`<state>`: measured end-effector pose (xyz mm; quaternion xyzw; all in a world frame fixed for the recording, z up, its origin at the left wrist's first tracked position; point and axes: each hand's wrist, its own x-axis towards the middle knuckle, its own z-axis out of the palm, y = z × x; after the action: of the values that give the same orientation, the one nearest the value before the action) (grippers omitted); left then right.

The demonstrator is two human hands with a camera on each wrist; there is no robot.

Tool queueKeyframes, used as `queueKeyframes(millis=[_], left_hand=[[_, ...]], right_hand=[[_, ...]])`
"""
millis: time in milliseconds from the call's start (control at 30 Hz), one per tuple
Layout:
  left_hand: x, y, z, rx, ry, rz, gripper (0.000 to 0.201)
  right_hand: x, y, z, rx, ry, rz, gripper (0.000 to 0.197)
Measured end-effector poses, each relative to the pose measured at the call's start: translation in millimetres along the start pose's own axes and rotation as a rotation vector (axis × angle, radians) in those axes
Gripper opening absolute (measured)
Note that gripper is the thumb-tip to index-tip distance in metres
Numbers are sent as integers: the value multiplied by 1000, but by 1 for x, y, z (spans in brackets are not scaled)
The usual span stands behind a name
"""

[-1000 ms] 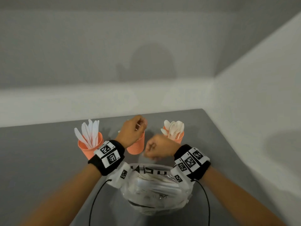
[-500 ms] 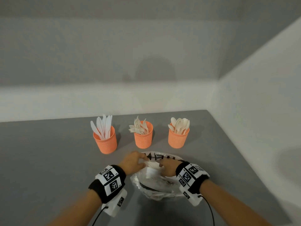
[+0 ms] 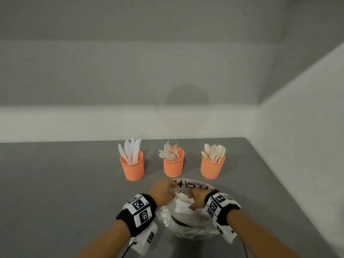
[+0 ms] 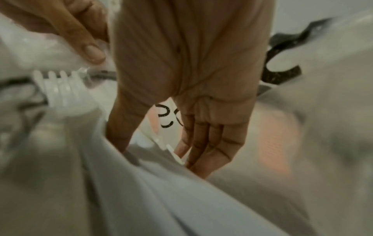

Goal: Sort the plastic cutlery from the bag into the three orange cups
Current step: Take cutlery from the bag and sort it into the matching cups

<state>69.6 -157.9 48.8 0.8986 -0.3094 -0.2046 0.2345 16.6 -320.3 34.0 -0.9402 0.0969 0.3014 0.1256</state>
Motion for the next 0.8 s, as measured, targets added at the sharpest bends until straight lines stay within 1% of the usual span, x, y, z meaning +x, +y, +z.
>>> queueKeyframes(millis=[200, 333, 433, 567, 633, 733, 800], left_hand=[[-2, -1, -2, -9, 9, -25, 39], [-3, 1, -4, -43, 2, -25, 39], [-2, 2, -4, -47, 7, -18, 38], [0, 1, -5, -47, 2, -19, 37], [1, -1, -6, -45, 11, -19, 37], [4, -3, -8, 6, 60, 6, 40], [7, -2, -9, 28, 89, 21, 41]], right_hand=[[2, -2, 7, 22, -2, -19, 55], [3, -1, 12, -10, 64, -46, 50], [5, 0, 14, -3, 72, -27, 49], [2, -1, 17, -15, 75, -4, 40], [2, 0, 19, 12, 90, -16, 42], [16, 8, 22, 86, 94, -40, 53], [-2, -1, 12, 95, 112, -55, 51]])
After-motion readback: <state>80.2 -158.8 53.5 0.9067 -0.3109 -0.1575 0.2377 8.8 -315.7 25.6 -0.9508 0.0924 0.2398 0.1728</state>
